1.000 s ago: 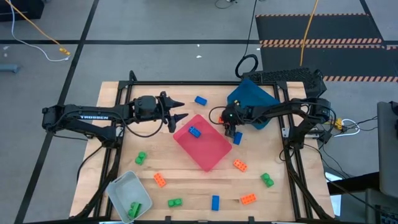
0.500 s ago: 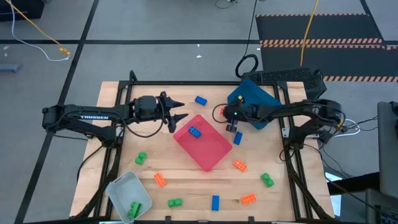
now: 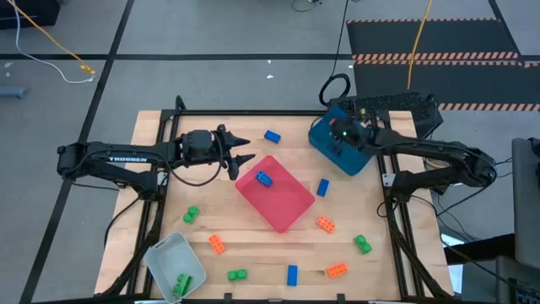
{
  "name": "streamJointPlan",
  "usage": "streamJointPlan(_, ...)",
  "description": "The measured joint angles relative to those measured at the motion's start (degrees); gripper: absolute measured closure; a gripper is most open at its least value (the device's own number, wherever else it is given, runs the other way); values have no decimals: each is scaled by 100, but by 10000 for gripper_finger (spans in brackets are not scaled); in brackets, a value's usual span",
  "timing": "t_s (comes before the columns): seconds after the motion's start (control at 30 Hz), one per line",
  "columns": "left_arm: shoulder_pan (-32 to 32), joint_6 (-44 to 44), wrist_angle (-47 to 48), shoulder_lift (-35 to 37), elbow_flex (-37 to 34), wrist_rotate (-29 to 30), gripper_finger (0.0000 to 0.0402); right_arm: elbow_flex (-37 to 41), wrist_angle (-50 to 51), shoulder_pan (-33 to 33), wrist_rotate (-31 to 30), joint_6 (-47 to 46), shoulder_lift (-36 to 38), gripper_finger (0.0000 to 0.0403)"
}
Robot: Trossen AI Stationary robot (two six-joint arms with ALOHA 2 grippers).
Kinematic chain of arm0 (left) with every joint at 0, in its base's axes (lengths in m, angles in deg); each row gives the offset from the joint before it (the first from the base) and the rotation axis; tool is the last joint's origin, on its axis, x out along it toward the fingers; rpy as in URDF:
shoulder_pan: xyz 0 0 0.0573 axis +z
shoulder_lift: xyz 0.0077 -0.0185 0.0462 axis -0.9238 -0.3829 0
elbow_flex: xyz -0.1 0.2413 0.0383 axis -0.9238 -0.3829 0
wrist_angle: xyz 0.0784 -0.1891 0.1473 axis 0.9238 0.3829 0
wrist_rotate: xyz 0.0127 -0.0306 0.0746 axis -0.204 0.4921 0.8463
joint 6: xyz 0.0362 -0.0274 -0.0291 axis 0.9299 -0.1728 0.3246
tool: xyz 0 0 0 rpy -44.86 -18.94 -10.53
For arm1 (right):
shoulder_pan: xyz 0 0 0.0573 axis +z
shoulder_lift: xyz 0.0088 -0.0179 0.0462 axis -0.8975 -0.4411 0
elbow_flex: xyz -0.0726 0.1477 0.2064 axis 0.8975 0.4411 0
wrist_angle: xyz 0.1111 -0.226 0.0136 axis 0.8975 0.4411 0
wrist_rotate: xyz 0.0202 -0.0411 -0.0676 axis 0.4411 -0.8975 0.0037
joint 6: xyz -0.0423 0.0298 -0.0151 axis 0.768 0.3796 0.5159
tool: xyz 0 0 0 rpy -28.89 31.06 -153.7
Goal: Sort & place blocks by color
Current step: Put the orange game piece into the blue bin, then put the blue game piece into the red bin
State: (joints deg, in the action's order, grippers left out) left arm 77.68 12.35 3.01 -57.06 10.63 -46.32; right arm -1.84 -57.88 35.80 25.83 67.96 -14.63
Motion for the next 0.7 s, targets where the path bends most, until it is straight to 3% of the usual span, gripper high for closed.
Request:
streamJointPlan(0.27,0,35,-19,0,0,0,144,1,446,-546,334,-364,-94,260)
streamJointPlan(0.53,0,31,-2,0,0,0,144,0,426,-652,322,-757,-89,141)
streamJointPlan(0.7,0,-16,5,0,0,0,144,0,387,-652,573,-967,-88,93)
